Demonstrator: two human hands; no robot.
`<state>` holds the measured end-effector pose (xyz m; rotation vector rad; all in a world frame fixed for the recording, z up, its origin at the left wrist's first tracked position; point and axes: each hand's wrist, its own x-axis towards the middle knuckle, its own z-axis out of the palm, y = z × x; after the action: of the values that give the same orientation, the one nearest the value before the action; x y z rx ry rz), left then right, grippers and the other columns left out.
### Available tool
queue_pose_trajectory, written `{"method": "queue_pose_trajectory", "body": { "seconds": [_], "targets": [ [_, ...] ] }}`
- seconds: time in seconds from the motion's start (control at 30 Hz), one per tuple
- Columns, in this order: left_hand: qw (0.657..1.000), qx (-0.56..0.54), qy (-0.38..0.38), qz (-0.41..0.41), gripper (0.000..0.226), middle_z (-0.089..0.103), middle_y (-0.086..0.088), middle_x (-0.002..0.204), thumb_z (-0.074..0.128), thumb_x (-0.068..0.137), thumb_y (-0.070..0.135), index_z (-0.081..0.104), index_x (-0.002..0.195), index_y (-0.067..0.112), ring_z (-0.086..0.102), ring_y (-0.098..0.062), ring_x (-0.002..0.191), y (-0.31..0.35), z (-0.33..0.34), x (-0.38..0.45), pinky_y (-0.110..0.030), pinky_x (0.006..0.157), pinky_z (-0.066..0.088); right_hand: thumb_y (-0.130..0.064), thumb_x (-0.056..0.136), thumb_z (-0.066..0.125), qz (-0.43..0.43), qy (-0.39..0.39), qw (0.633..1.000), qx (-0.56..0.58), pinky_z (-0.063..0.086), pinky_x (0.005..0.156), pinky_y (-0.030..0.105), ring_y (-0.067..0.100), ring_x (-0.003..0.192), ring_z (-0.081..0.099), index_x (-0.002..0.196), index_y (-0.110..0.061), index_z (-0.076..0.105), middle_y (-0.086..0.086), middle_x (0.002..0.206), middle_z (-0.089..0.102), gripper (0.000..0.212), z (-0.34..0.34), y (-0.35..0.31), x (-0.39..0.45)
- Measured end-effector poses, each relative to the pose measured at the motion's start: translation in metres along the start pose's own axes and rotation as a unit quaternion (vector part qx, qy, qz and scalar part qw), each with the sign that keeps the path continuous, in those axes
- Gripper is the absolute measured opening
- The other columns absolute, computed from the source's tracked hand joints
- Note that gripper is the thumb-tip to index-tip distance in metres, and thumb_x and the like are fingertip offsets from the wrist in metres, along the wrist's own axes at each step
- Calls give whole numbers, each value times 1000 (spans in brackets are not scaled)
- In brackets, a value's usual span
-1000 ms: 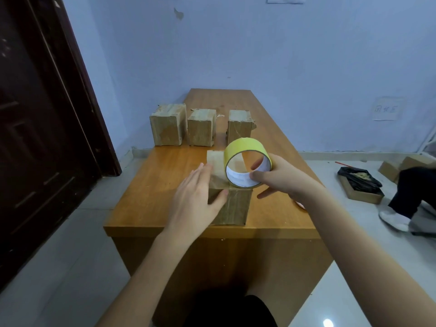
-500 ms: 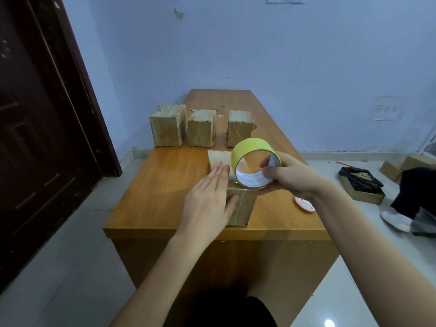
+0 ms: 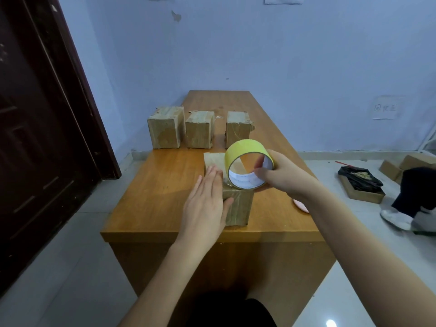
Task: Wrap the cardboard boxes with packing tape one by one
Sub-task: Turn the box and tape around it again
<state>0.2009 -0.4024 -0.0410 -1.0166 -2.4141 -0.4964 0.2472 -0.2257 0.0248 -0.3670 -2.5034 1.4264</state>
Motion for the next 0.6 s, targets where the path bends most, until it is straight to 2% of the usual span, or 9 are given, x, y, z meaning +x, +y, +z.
{"method": "queue_pose_trajectory", "body": {
  "seconds": [0.1, 0.23, 0.33, 0.43, 0.5, 0.6],
  "targets": [
    [1000, 12, 3, 20, 59, 41, -16, 143, 63, 88, 26, 42, 136, -1, 35, -24, 135, 5, 1, 3, -35, 109, 26, 5, 92, 43, 19, -24, 999, 33, 59, 64, 36, 26, 85, 55, 89, -7, 44, 12, 96, 46, 12, -9, -2, 0],
    [1000, -1, 7, 17, 63, 44, -15, 141, 68, 84, 25, 42, 136, 1, 41, -23, 131, 6, 2, 4, -31, 102, 32, 4, 92, 43, 46, -57, 996, 46, 60, 70, 42, 27, 87, 56, 92, -10, 44, 12, 101, 45, 14, -15, -5, 1],
    [1000, -21, 3, 2, 62, 40, -8, 145, 63, 87, 31, 39, 140, 7, 36, -16, 134, 0, 3, 0, -24, 101, 25, -2, 93, 44, 19, -54, 997, -44, 60, 62, 35, 26, 87, 57, 99, -6, 45, 12, 98, 47, 7, -12, -12, 2],
    [999, -51, 5, -4, 60, 37, 0, 148, 51, 91, 45, 37, 142, 16, 33, -10, 135, -8, 5, 2, -22, 104, 22, -5, 91, 43, -77, 11, 973, -219, 53, 71, 47, 34, 88, 58, 104, -1, 48, 17, 97, 57, 14, -11, -28, 9],
    [997, -69, 13, -20, 59, 50, 3, 138, 43, 89, 57, 46, 135, 19, 42, -10, 128, -4, 6, 4, -27, 104, 32, -6, 91, 43, -111, 22, 963, -245, 53, 69, 46, 35, 82, 60, 101, -6, 46, 17, 92, 59, 10, -10, -42, 11],
    [992, -81, 55, -73, 55, 64, 4, 117, 39, 87, 61, 58, 118, 19, 55, -12, 110, 8, 8, 8, -28, 90, 43, -5, 92, 42, -111, 12, 971, -211, 57, 59, 39, 29, 74, 62, 98, -14, 42, 9, 85, 55, 11, -8, -52, 15]
  ]
}}
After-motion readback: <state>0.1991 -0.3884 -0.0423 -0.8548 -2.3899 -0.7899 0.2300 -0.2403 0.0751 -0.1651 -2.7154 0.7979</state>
